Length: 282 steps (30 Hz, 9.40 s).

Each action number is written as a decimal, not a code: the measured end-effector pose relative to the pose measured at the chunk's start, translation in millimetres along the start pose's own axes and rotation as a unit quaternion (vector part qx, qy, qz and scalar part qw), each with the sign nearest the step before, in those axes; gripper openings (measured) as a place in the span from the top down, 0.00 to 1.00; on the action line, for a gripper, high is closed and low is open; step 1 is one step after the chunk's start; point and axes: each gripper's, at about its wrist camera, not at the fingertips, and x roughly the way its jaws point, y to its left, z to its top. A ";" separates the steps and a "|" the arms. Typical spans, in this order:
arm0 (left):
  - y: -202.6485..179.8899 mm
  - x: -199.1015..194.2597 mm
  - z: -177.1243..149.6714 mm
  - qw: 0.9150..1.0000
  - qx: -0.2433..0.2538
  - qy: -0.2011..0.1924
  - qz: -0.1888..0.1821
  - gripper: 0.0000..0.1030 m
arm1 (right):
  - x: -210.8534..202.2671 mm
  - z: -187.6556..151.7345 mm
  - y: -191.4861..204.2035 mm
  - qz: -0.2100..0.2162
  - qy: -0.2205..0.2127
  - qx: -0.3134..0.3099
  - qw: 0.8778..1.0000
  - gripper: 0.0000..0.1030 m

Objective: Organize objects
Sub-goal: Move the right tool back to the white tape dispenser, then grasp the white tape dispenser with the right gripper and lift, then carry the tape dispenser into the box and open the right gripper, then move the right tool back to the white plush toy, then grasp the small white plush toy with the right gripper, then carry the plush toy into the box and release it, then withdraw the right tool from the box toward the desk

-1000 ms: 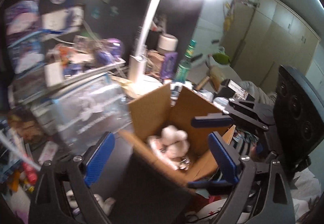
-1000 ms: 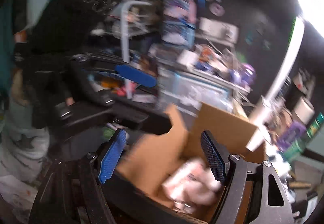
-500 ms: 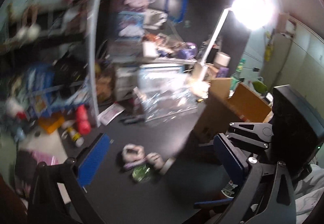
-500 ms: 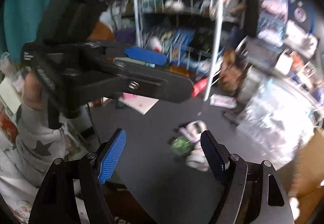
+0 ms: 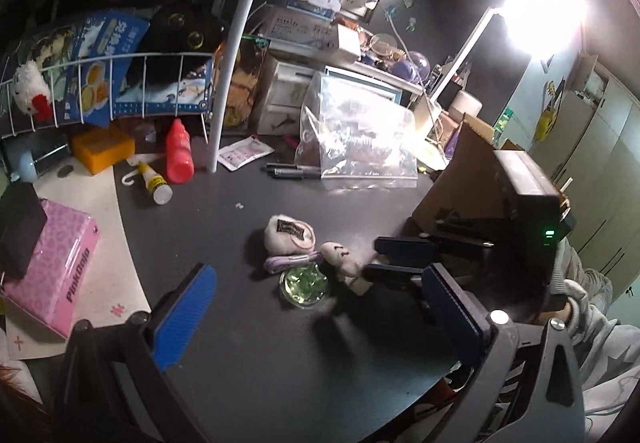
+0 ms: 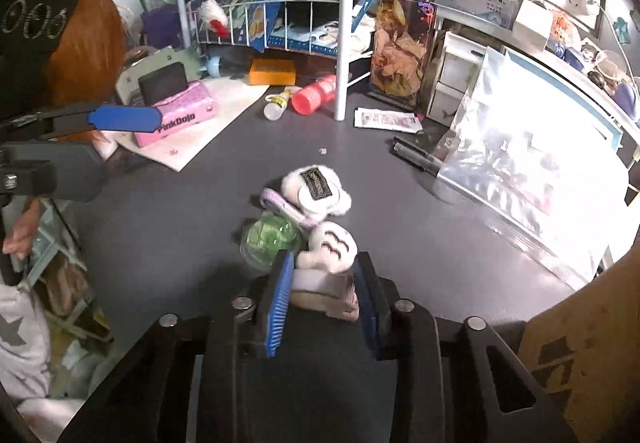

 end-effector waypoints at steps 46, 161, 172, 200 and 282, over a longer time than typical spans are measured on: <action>-38.6 54.5 -7.6 0.991 0.014 0.073 -0.112 0.06 | -23.1 -20.2 13.8 0.020 -0.012 -0.018 1.000 0.63; 13.2 1.4 1.9 0.999 -0.029 0.001 -0.028 0.10 | 42.1 2.5 -20.6 0.039 0.026 0.086 0.995 0.74; -1.0 29.3 2.3 0.997 -0.021 0.039 -0.055 0.10 | 20.1 -0.8 -13.8 0.028 0.012 0.050 0.998 0.82; -70.0 13.7 81.0 0.981 0.040 0.049 -0.183 0.74 | -110.3 37.0 21.3 -0.035 -0.111 -0.085 0.990 0.82; 18.5 18.0 -5.7 0.997 -0.011 0.031 -0.063 0.00 | 34.9 14.8 24.7 0.071 0.024 0.004 0.997 0.65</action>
